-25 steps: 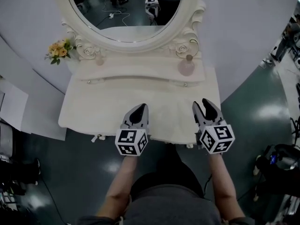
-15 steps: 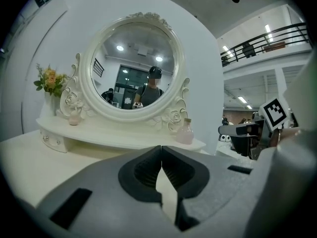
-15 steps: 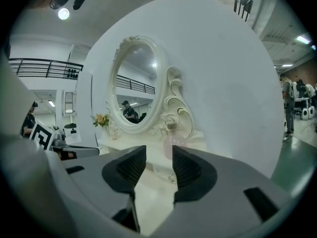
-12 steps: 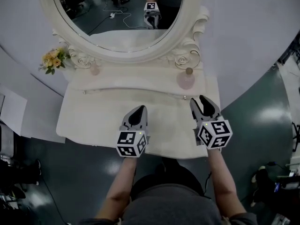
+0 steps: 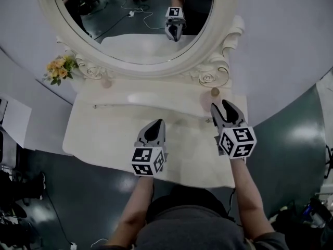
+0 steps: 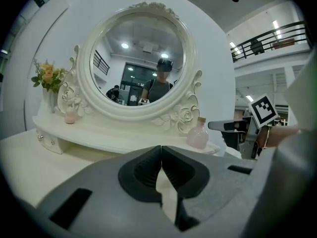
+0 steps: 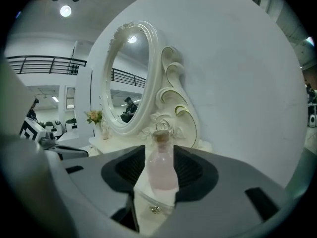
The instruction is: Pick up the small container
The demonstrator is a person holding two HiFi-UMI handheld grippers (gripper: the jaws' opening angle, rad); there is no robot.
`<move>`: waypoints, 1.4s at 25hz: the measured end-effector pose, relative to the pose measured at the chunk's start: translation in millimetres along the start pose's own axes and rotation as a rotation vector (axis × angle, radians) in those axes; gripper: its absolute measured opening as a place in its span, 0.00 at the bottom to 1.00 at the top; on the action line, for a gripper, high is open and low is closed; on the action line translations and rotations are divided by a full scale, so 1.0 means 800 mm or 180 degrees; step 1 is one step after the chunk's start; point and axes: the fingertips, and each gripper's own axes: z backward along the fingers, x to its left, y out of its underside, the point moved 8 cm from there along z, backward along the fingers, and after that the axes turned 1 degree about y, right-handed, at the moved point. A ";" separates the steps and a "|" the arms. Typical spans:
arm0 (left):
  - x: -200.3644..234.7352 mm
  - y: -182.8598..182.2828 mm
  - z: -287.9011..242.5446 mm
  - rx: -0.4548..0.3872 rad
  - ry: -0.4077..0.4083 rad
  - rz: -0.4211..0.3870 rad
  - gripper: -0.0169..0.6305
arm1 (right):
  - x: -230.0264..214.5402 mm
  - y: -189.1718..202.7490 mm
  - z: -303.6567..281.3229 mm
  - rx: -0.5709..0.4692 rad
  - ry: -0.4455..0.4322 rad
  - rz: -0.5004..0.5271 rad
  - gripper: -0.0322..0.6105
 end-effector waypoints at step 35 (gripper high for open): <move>0.031 0.012 -0.020 0.0135 -0.0349 0.0235 0.04 | -0.006 -0.013 -0.069 -0.0021 -0.0135 0.0444 0.27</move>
